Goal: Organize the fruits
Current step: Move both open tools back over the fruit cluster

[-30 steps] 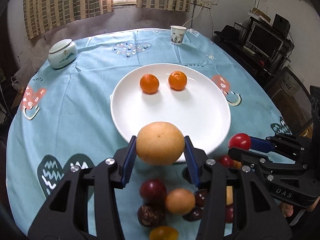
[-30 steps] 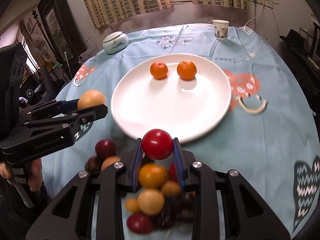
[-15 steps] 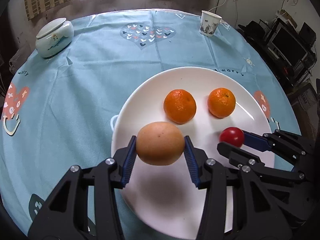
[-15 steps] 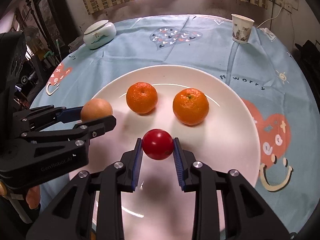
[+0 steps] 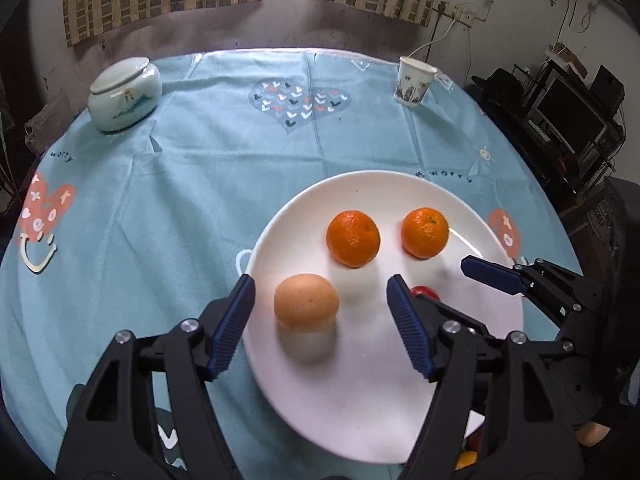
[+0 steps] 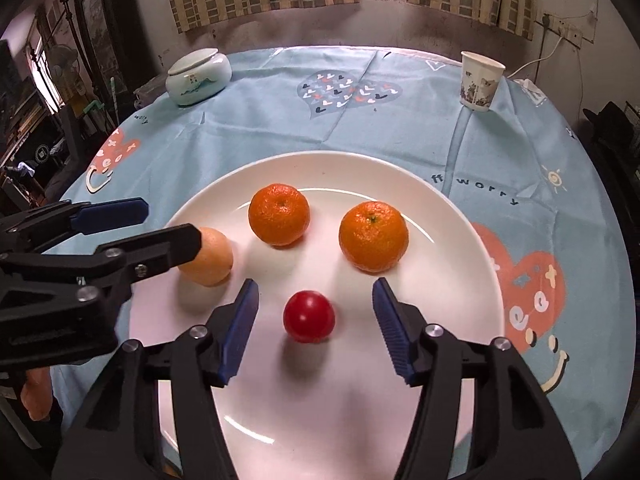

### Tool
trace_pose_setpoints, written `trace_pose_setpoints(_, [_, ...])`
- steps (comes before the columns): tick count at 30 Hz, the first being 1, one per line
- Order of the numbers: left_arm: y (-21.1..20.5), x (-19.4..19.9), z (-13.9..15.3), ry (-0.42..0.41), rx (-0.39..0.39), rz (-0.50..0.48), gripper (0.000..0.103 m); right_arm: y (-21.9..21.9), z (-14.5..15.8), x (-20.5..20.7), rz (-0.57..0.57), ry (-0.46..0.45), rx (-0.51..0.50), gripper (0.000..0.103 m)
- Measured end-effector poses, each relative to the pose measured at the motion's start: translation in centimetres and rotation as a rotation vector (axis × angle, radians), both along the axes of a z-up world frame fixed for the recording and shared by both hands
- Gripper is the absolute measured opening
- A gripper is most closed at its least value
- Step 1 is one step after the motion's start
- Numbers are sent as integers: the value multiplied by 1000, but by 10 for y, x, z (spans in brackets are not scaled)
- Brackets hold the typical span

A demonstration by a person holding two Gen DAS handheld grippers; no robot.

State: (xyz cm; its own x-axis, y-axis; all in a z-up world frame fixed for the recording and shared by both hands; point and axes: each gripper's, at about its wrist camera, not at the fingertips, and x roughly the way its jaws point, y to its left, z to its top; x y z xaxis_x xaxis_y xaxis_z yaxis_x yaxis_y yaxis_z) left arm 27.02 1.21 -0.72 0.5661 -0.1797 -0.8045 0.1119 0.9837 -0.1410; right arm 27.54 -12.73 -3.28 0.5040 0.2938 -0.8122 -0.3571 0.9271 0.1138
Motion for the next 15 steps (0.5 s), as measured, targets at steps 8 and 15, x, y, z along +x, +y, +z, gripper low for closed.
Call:
trace_pose_setpoints(8, [5, -114, 56, -190, -1, -41, 91, -30, 54, -85, -39, -45, 66, 63])
trace_pose_setpoints(15, [2, -197, 23, -208, 52, -63, 94, -46, 46, -177, -92, -71, 77, 90])
